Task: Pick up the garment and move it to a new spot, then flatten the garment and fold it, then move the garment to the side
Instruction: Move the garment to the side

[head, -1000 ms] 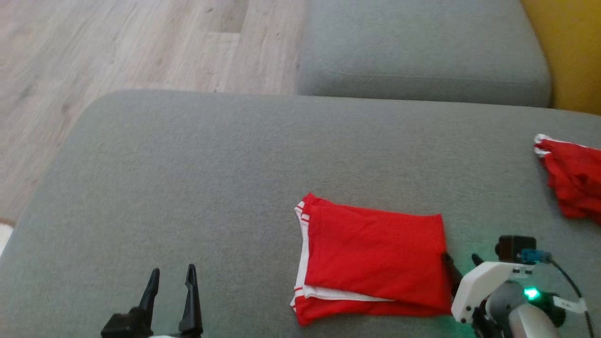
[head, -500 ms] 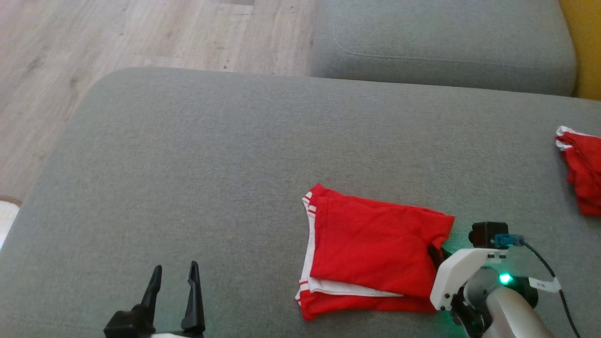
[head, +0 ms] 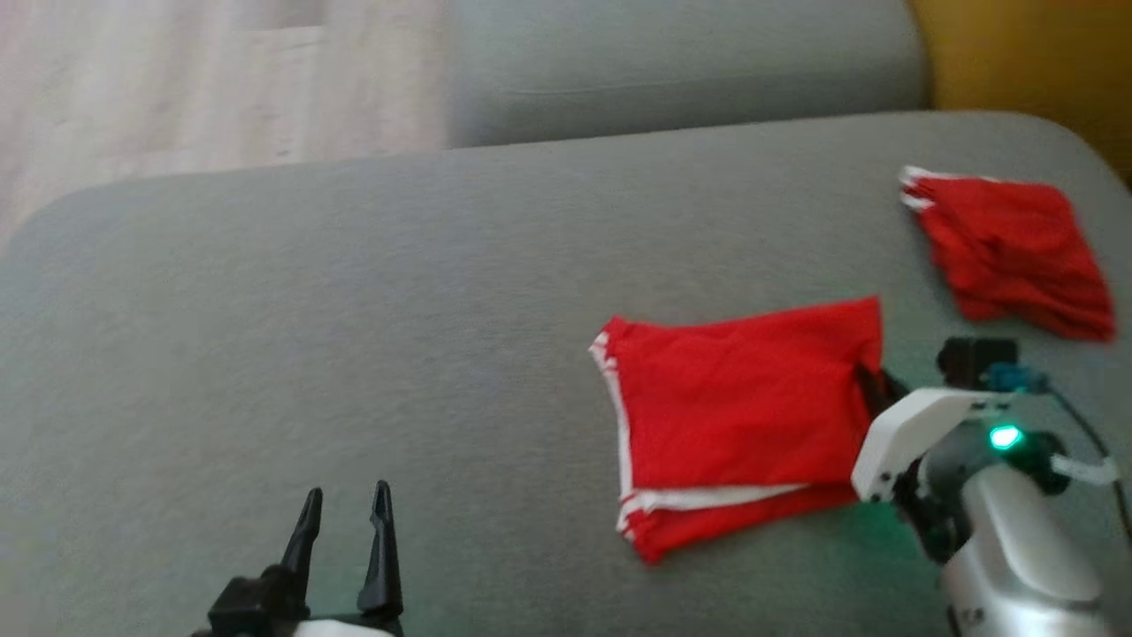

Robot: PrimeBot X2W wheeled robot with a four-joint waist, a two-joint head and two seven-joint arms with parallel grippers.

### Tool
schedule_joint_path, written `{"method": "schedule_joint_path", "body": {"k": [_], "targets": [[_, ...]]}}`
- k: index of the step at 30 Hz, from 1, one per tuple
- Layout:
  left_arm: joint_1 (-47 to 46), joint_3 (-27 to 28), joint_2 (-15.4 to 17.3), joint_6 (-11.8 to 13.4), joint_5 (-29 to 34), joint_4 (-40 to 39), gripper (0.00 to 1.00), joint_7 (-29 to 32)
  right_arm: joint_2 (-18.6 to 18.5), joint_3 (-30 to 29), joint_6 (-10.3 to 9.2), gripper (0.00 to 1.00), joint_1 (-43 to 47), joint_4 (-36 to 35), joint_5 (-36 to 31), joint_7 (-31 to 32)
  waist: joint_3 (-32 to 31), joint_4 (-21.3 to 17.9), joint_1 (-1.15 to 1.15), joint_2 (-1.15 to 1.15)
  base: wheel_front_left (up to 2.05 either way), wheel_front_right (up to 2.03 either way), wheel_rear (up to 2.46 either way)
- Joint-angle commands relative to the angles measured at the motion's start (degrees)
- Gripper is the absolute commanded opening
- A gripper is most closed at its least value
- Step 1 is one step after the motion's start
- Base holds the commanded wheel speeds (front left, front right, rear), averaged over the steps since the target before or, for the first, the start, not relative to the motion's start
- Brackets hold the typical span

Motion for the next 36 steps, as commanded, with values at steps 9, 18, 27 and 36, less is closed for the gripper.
{"method": "schedule_joint_path", "body": {"k": [9, 18, 27, 36], "targets": [[-7.1, 0.8, -0.9, -1.3, 1.9, -1.3, 1.00, -0.6, -1.9, -0.9, 0.37, 0.00, -4.0, -10.4, -0.7, 2.4, 5.6, -17.4, 0.00, 0.00, 0.00, 0.00, 0.00], [-9.8, -0.3, -1.0, -2.1, 2.4, 0.1, 1.00, -0.1, -0.5, -0.4, 0.37, 0.00, -5.6, -12.7, -0.8, 2.5, 6.7, -19.8, 0.00, 0.00, 0.00, 0.00, 0.00], [-8.6, -0.5, -1.7, -2.3, 1.8, 1.2, 1.00, -0.3, -0.8, 3.0, 0.37, 0.00, -9.7, -14.4, -0.1, 3.8, 4.2, -14.9, 0.00, 0.00, 0.00, 0.00, 0.00], [-7.5, -0.6, -2.9, -2.8, 1.7, 1.9, 1.00, -0.5, -1.2, 4.1, 0.37, 0.00, -18.5, -12.0, 1.2, 7.7, 2.6, -9.2, 0.00, 0.00, 0.00, 0.00, 0.00]]}}
